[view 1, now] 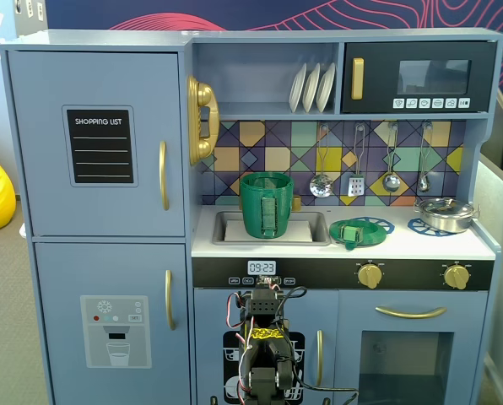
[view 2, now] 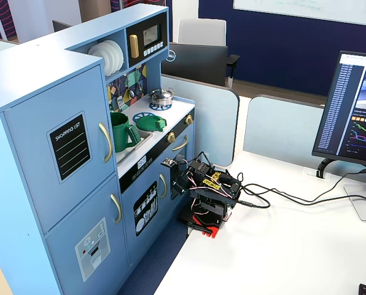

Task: Pick up the lid from the counter and put it on the green recipient

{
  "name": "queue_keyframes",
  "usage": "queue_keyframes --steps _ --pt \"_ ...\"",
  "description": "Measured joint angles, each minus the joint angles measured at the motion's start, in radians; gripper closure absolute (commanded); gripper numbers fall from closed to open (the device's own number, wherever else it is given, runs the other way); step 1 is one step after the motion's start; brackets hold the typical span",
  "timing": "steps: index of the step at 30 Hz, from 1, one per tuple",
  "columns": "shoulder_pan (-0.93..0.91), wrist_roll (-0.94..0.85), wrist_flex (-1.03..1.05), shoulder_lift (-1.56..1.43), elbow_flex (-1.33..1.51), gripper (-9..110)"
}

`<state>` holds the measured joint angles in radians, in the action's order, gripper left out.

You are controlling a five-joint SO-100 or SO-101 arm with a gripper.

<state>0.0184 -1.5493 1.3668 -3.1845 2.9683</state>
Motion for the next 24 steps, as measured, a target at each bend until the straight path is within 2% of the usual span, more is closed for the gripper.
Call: queue_keyframes --steps 13,18,21,24 --pt "-0.061 0.018 0.0 0.0 0.0 99" --pt "-0.12 0.207 -0.064 0.005 0.005 97" --pt "-0.218 0.143 -0.199 0.04 -0.054 90" --pt "-0.333 0.034 -0.453 0.112 -0.127 74"
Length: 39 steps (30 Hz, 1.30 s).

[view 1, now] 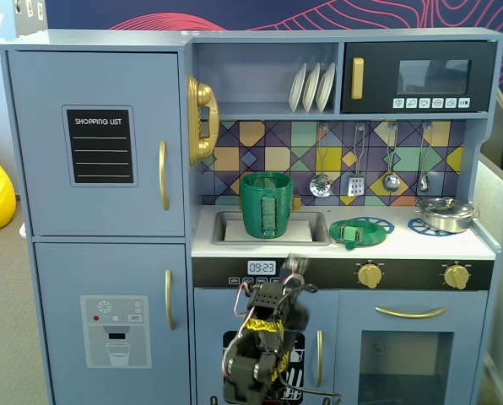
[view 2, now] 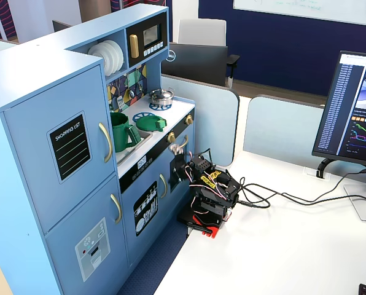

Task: Pick up the lid from the counter and put it on the green recipient

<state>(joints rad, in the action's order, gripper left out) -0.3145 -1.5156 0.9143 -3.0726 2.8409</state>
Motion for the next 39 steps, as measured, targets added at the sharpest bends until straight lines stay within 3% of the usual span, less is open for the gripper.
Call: queue_keyframes --steps 3,6,10,39 --pt "-0.117 -0.097 -0.311 0.106 -0.034 62" --pt "-0.212 -0.144 -0.638 0.242 -0.04 58" --pt "-0.256 -0.166 -0.828 0.33 -0.083 58" --pt "-0.301 -0.141 -0.876 0.882 -0.646 62"
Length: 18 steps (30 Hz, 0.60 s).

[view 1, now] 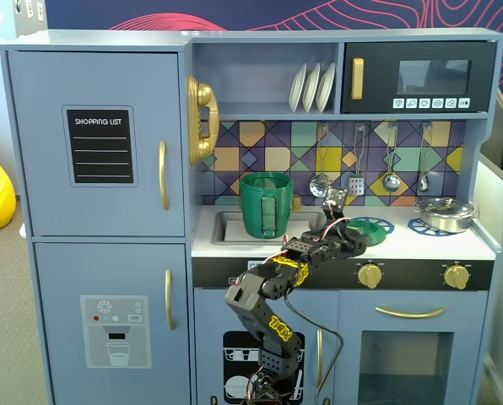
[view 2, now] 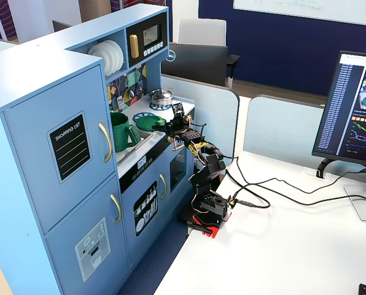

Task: Pick up the lid from the counter and put it on the green recipient

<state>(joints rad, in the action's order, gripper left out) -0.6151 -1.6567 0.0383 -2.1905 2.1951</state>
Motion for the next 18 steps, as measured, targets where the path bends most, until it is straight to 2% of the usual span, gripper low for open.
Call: queue_keyframes --steps 13,15,18 --pt "0.008 0.0 0.0 0.202 -0.176 68" --pt "0.017 0.0 0.002 0.215 -0.19 75" --pt "0.037 -0.008 0.011 0.219 -0.201 101"
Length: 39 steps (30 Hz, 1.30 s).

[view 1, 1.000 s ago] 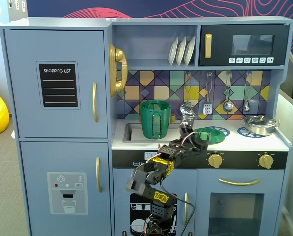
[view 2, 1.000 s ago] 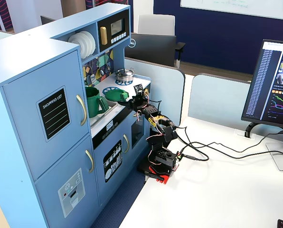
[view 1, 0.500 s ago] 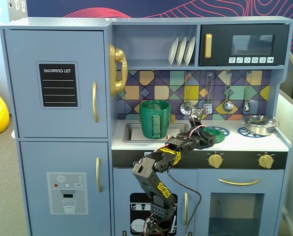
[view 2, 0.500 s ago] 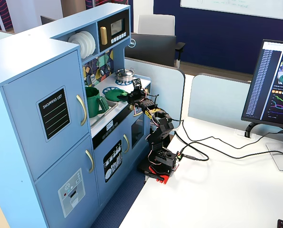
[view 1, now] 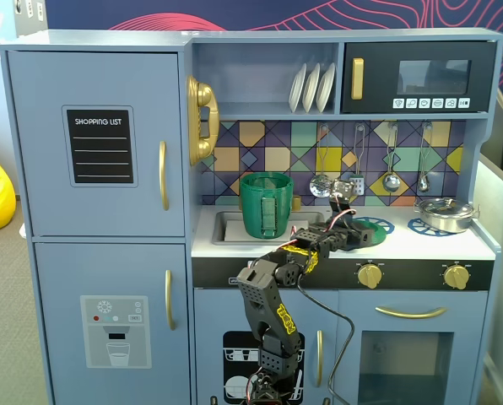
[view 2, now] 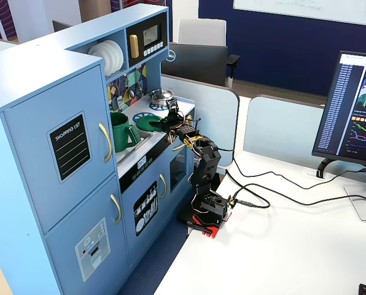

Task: Pick up the lid from the counter and put it on the green recipient

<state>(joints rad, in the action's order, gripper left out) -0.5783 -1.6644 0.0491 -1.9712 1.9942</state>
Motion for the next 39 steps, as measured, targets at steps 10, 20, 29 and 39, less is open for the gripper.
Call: queue_keyframes --steps 10,20,29,39 --pt "0.029 -0.023 0.021 0.002 -0.026 101" --pt "0.097 0.015 0.147 0.002 -0.318 101" --pt "0.241 0.041 0.4 -0.034 -0.546 102" --pt "0.426 0.023 0.532 -0.054 -0.67 102"
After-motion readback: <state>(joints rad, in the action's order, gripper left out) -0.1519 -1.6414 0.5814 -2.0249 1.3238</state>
